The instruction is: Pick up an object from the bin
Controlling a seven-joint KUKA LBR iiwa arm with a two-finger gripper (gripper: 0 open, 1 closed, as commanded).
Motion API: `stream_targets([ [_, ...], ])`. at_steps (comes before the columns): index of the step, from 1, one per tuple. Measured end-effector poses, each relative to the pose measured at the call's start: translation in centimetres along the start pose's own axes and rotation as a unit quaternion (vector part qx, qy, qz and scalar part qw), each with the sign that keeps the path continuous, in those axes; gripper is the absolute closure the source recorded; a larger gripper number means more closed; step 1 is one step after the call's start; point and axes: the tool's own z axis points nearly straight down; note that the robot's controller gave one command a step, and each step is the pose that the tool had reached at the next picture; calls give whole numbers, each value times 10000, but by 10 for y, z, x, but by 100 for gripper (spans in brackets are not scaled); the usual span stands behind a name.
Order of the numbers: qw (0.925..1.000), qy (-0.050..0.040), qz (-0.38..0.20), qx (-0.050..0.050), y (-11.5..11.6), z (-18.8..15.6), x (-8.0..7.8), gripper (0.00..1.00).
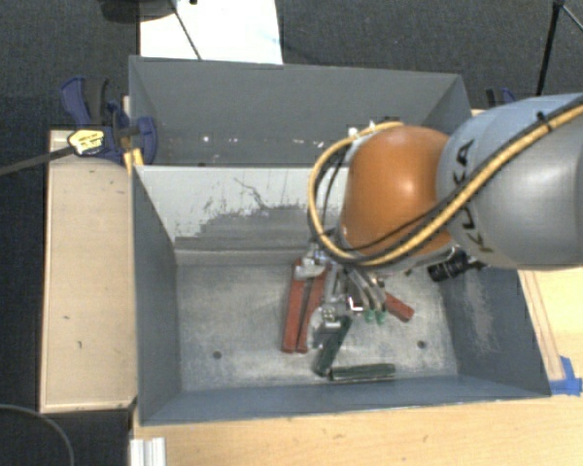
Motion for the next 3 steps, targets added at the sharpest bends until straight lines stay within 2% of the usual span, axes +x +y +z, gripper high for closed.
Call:
stream_targets([
  [1,10000,0,0,0,0,0,0,0],
  [2,9955,-67,-941,-15,-10,93,-2,100],
  [3,9955,-107,-937,-23,-9,96,-3,0],
])
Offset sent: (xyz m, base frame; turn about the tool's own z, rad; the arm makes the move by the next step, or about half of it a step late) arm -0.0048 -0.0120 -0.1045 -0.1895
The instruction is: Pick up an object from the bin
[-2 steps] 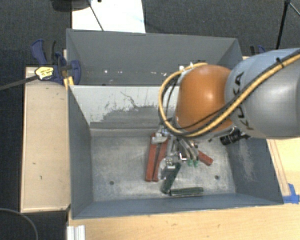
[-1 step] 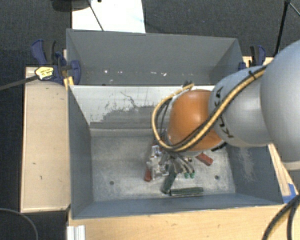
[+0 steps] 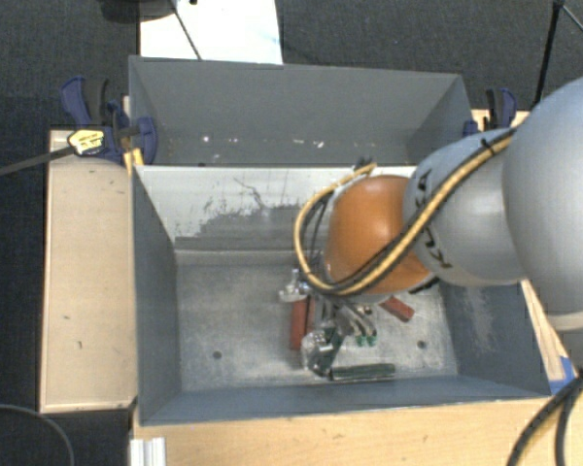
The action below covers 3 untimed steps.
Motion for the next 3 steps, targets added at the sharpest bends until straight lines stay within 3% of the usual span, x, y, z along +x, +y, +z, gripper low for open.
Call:
stream_targets([
  [1,10000,13,9,2,-1,1,1,0],
  [2,9995,-7,-317,4,-57,2,-10,100],
  [3,9995,-6,-314,4,-57,2,-10,100],
])
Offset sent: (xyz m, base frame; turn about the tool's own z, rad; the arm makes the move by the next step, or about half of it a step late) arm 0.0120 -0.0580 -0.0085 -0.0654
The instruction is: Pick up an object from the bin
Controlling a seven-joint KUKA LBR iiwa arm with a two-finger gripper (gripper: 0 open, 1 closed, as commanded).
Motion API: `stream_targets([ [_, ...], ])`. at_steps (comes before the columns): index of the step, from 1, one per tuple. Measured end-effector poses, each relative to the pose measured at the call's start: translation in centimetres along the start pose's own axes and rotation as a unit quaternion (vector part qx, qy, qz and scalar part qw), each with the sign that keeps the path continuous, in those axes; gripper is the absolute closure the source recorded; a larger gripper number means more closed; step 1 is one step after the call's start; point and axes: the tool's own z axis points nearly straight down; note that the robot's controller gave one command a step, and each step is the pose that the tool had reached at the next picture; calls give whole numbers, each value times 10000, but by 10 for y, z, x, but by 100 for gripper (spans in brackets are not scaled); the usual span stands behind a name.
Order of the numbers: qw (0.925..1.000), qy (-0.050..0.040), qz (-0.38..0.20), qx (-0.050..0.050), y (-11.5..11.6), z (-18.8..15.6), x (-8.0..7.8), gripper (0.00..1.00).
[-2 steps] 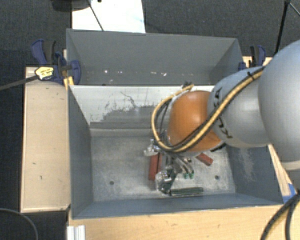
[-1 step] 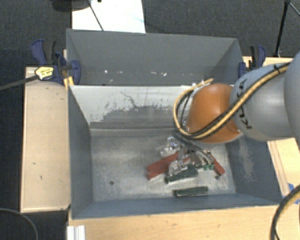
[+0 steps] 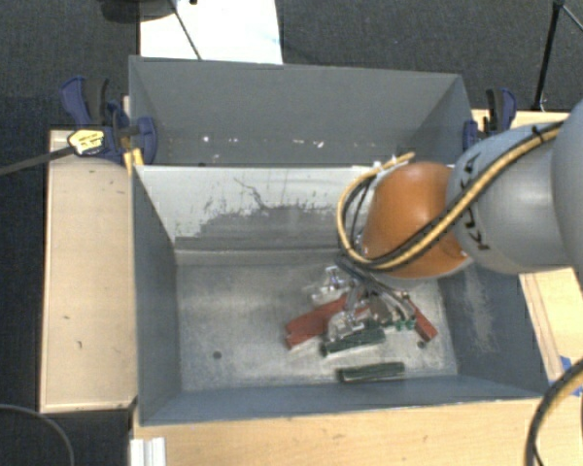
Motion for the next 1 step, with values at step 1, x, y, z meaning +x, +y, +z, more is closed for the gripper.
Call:
stream_targets([
  [1,9999,111,-47,7,5,-146,-25,100],
])
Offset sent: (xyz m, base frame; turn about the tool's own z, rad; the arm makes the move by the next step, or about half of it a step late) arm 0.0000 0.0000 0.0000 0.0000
